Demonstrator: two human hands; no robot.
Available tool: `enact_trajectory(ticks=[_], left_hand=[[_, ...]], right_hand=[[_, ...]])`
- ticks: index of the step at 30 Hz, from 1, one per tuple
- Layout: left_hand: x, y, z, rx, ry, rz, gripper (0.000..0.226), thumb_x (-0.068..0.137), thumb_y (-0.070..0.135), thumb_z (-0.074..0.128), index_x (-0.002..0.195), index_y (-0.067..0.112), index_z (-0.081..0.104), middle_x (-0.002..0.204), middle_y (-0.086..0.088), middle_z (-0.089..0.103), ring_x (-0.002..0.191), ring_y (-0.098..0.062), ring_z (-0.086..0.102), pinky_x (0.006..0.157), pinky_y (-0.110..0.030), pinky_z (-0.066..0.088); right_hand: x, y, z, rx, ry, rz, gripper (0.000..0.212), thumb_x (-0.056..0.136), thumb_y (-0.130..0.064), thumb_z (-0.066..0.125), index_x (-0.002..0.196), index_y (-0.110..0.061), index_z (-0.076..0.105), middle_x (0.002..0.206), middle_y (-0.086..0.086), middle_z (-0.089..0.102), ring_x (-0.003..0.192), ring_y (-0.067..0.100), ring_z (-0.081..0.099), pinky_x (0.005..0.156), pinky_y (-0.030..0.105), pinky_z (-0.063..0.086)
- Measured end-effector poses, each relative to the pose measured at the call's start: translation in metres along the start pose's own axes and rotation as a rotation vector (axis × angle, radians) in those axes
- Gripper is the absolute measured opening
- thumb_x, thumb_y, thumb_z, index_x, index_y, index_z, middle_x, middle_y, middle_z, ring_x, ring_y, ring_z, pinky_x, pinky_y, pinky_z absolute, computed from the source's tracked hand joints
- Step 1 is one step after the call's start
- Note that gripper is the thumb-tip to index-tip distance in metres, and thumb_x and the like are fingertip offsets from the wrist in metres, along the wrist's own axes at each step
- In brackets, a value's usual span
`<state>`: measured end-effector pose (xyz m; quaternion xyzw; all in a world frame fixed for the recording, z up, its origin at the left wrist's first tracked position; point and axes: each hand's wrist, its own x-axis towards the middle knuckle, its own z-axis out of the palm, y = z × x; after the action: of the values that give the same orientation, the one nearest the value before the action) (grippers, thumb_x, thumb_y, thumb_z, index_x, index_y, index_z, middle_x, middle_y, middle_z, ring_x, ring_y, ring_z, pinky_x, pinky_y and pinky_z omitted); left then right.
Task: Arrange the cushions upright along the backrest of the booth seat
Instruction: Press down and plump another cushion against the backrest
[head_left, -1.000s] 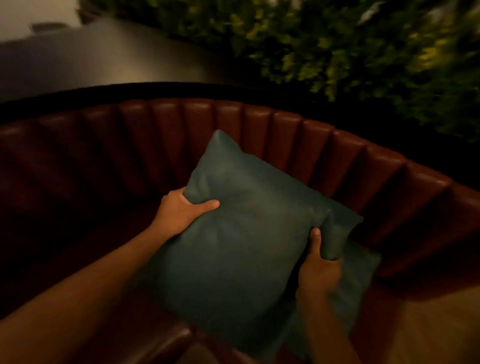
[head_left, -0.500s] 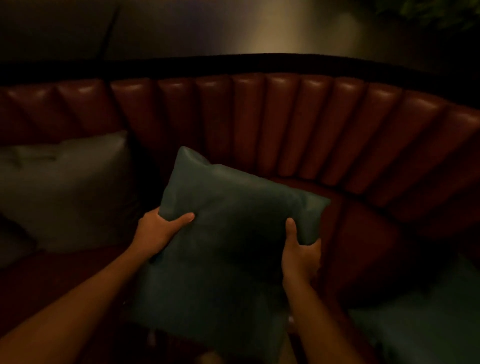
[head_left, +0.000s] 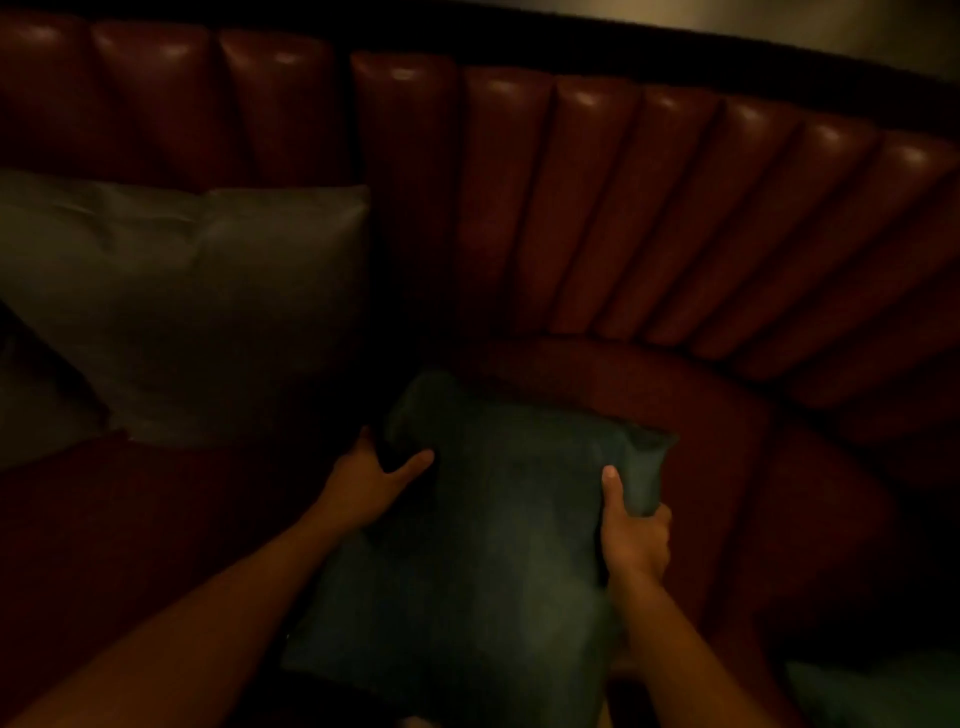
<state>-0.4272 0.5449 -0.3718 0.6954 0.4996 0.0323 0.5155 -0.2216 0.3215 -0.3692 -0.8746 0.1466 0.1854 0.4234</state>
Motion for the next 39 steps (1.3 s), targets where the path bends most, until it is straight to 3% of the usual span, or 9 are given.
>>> enact_trajectory(ticks=[4, 9, 13, 15, 17, 20, 24, 28, 39], left_hand=[[-0.009, -0.028, 0.035, 0.164, -0.01, 0.031, 0.095, 0.077, 0.079, 0.051, 0.155, 0.036, 0.019, 0.162, -0.007, 0.026, 0.146, -0.034, 0.031, 0.116, -0.055, 0.034], [-0.029, -0.035, 0.065, 0.366, 0.043, 0.08, 0.102, 0.073, 0.087, 0.046, 0.155, 0.049, -0.002, 0.168, 0.002, 0.002, 0.152, -0.033, 0.015, 0.116, -0.065, 0.024], [-0.029, -0.05, 0.062, 0.247, -0.07, -0.099, 0.125, 0.053, 0.097, 0.056, 0.142, 0.063, -0.025, 0.169, -0.004, 0.006, 0.151, -0.037, 0.019, 0.119, -0.057, 0.027], [-0.042, -0.055, 0.064, 0.23, -0.127, -0.144, 0.129, 0.059, 0.089, 0.064, 0.143, 0.058, -0.029, 0.164, -0.013, 0.025, 0.142, -0.039, 0.039, 0.116, -0.048, 0.036], [-0.062, -0.059, 0.074, 0.252, -0.143, -0.208, 0.138, 0.058, 0.087, 0.067, 0.147, 0.048, -0.031, 0.16, -0.019, 0.029, 0.14, -0.039, 0.043, 0.115, -0.045, 0.038], [-0.076, -0.066, 0.083, 0.333, -0.079, -0.153, 0.148, 0.04, 0.101, 0.054, 0.142, 0.047, -0.038, 0.167, -0.015, -0.009, 0.154, -0.037, 0.006, 0.122, -0.052, 0.023], [-0.064, -0.044, 0.089, 0.453, -0.061, 0.142, 0.13, 0.055, 0.092, 0.059, 0.148, 0.055, -0.023, 0.157, 0.005, -0.043, 0.148, -0.037, -0.029, 0.119, -0.068, 0.008], [-0.053, -0.029, 0.102, 0.693, -0.159, 0.234, 0.121, 0.058, 0.093, 0.057, 0.145, 0.062, -0.022, 0.153, 0.014, -0.047, 0.14, -0.032, -0.046, 0.109, -0.081, 0.003], [-0.019, -0.054, 0.101, 0.661, -0.339, 0.125, 0.124, 0.062, 0.085, 0.065, 0.143, 0.061, -0.025, 0.147, 0.016, -0.054, 0.132, -0.029, -0.055, 0.105, -0.082, -0.006]], right_hand=[[0.017, 0.011, 0.009, -0.323, -0.011, -0.218, 0.098, 0.081, -0.071, 0.066, 0.157, -0.023, 0.025, 0.157, 0.019, 0.036, 0.142, 0.042, 0.037, 0.113, 0.057, 0.034], [0.016, -0.002, 0.027, -0.582, -0.085, -1.017, 0.073, 0.094, -0.064, 0.055, 0.155, -0.03, 0.036, 0.163, 0.013, 0.031, 0.149, 0.036, 0.03, 0.118, 0.056, 0.026], [0.006, -0.001, 0.045, -0.904, -0.329, -0.843, 0.09, 0.086, -0.088, 0.031, 0.161, -0.045, 0.004, 0.171, 0.002, -0.013, 0.155, 0.039, -0.015, 0.117, 0.071, -0.002], [0.009, 0.011, 0.047, -1.003, -0.413, -0.866, 0.094, 0.085, -0.09, 0.024, 0.158, -0.046, -0.013, 0.168, 0.001, -0.026, 0.151, 0.038, -0.029, 0.117, 0.072, -0.009], [0.015, 0.024, 0.046, -1.052, -0.472, -0.937, 0.09, 0.086, -0.089, 0.019, 0.155, -0.048, -0.021, 0.166, -0.001, -0.031, 0.148, 0.034, -0.036, 0.118, 0.07, -0.011], [0.012, 0.037, 0.046, -1.044, -0.44, -1.036, 0.089, 0.085, -0.089, 0.015, 0.157, -0.047, -0.017, 0.167, -0.001, -0.029, 0.149, 0.031, -0.035, 0.119, 0.064, -0.015], [0.015, 0.048, 0.048, -1.039, -0.427, -1.024, 0.088, 0.086, -0.088, 0.015, 0.156, -0.048, -0.021, 0.166, -0.002, -0.032, 0.148, 0.03, -0.037, 0.12, 0.063, -0.015], [0.024, 0.053, 0.056, -1.003, -0.372, -1.052, 0.087, 0.087, -0.088, 0.016, 0.158, -0.047, -0.014, 0.168, -0.002, -0.025, 0.151, 0.029, -0.033, 0.121, 0.062, -0.012], [0.034, 0.077, 0.092, -1.007, -0.262, -1.123, 0.087, 0.092, -0.084, 0.023, 0.163, -0.038, 0.0, 0.172, 0.003, -0.01, 0.157, 0.036, -0.011, 0.121, 0.068, 0.006]])
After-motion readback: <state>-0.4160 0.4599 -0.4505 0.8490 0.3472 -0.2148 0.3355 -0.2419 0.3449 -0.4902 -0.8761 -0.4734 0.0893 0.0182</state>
